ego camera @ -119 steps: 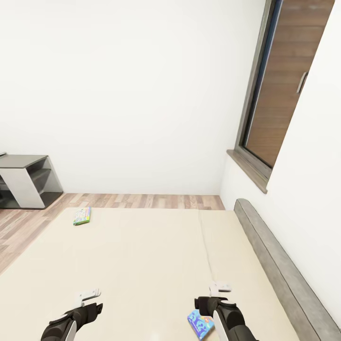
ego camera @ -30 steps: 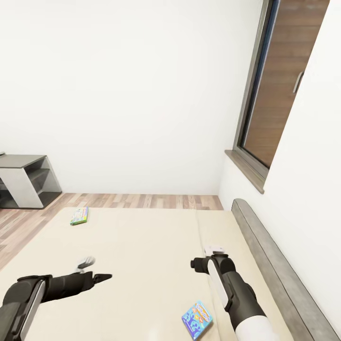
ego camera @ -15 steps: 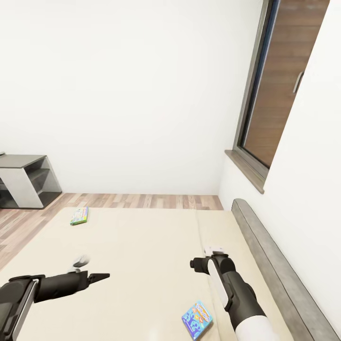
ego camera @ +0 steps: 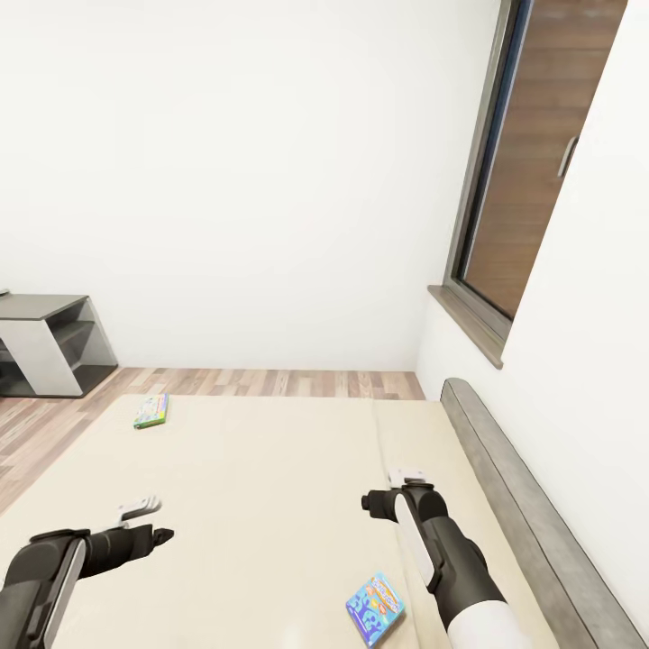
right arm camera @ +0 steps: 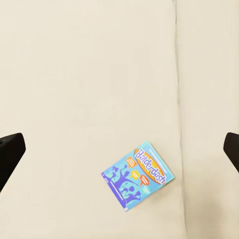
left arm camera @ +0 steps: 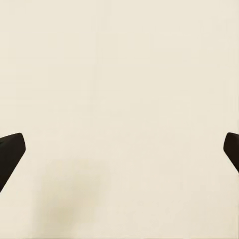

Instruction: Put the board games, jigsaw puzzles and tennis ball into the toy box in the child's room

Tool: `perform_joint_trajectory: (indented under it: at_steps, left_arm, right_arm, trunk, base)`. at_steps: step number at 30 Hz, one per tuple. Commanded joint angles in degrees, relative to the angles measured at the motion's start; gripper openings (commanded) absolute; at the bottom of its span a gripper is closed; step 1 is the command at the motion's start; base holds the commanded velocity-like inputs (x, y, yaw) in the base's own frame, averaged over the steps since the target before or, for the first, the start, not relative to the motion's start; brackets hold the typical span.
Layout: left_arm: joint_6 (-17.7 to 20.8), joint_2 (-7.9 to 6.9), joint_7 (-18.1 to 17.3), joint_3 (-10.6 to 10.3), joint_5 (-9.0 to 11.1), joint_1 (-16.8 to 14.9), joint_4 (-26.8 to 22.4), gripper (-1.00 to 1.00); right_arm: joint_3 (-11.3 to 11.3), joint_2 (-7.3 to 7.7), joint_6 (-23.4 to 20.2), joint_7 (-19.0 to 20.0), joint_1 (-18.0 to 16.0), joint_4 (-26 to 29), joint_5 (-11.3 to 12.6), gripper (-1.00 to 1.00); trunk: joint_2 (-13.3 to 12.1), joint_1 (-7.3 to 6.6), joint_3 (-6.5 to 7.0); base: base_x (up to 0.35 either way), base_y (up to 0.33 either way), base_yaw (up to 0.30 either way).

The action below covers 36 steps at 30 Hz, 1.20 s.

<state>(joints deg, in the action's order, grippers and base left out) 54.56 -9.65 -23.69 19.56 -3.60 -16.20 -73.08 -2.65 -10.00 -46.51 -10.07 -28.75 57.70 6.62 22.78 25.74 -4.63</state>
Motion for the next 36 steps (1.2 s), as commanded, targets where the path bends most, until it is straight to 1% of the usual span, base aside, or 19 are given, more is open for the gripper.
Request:
perform_joint_trajectory:
  at_steps: [1,3,7,13,16,21,22,25,26,28,29,30,31,33,36]
  left_arm:
    - [0.02,0.34,0.41,0.06,-0.38,-0.06,-0.05,1.00]
    - [-0.41,1.05,2.01,-0.01,-0.41,-0.06,-0.05,1.00]
    - [-0.74,1.62,3.28,-0.10,-0.38,-0.06,-0.05,1.00]
    - [-0.82,1.78,2.96,-0.13,-0.27,-0.06,-0.05,1.00]
    - [-0.69,1.81,1.79,-0.13,0.10,-0.06,-0.05,1.00]
    - [-0.22,1.80,-3.61,-0.15,1.97,-0.06,-0.05,1.00]
    - [-0.04,1.75,-6.63,-0.20,2.69,-0.06,-0.05,1.00]
    - [0.45,1.62,-12.01,-0.27,3.35,-0.06,-0.05,1.00]
    - [0.95,1.53,-15.92,-0.35,3.58,-0.06,-0.05,1.00]
    - [1.36,1.45,-19.72,-0.40,3.66,-0.06,-0.02,1.00]
    - [1.60,1.39,-23.05,-0.43,3.69,-0.06,0.00,1.00]
    - [1.69,1.37,-24.46,-0.44,3.67,-0.06,0.01,1.00]
    - [1.82,1.33,-26.68,-0.46,3.64,-0.06,0.02,1.00]
    - [1.96,1.27,-28.82,-0.44,3.62,-0.06,0.03,1.00]
    - [2.06,1.19,-30.28,-0.35,3.66,-0.06,0.04,1.00]
  right_arm:
    - [-0.11,0.00,-0.17,-0.56,-0.05,0.06,0.60,1.00]
    - [-0.18,0.00,-0.17,-0.56,-0.04,0.05,0.59,1.00]
    - [-0.23,0.00,-0.16,-0.56,-0.02,0.05,0.59,1.00]
    - [-0.25,0.00,-0.16,-0.59,-0.05,0.05,0.59,1.00]
    - [-0.25,0.00,-0.16,-0.61,-0.06,0.10,0.59,1.00]
    - [-0.25,0.00,-0.20,-0.64,-0.07,0.06,0.59,1.00]
    - [-0.25,0.00,-0.23,-0.64,-0.07,0.06,0.59,1.00]
    - [-0.25,0.00,-0.30,-0.65,-0.07,0.05,0.59,1.00]
    - [-0.25,0.00,-0.38,-0.65,-0.07,0.05,0.59,1.00]
    - [-0.25,0.00,-0.44,-0.65,-0.07,0.05,0.59,1.00]
    - [-0.27,0.00,-0.50,-0.68,-0.07,0.05,0.59,1.00]
    - [-0.26,0.00,-0.52,-0.69,-0.07,0.05,0.59,1.00]
    - [-0.27,0.00,-0.55,-0.71,-0.08,0.05,0.59,1.00]
    - [-0.29,0.00,-0.57,-0.72,-0.08,0.05,0.59,1.00]
    - [-0.28,0.00,-0.59,-0.73,-0.08,0.05,0.59,1.00]
  trunk:
    - [0.13,0.04,-0.13]
    - [0.13,0.04,-0.13]
    - [0.13,0.04,-0.13]
    - [0.13,0.04,-0.19]
    - [0.13,0.04,-0.34]
    - [0.13,0.04,-0.74]
    - [0.13,0.04,-0.83]
    - [0.13,0.04,-1.10]
    - [0.13,0.04,-1.19]
    - [0.13,0.04,-1.37]
    - [0.13,0.04,-1.47]
    - [0.13,0.04,-1.56]
    - [0.13,0.04,-1.65]
    - [0.13,0.04,-1.84]
    - [0.13,0.04,-2.12]
  base:
    - [0.000,0.000,0.000]
    - [0.000,0.000,0.000]
    - [0.000,0.000,0.000]
    - [0.000,0.000,0.000]
    - [0.000,0.000,0.000]
    - [0.000,0.000,0.000]
    - [0.000,0.000,0.000]
    - [0.000,0.000,0.000]
    - [0.000,0.000,0.000]
    - [0.000,0.000,0.000]
    - [0.000,0.000,0.000]
    - [0.000,0.000,0.000]
    - [0.000,0.000,0.000]
    - [0.000,0.000,0.000]
    - [0.000,0.000,0.000]
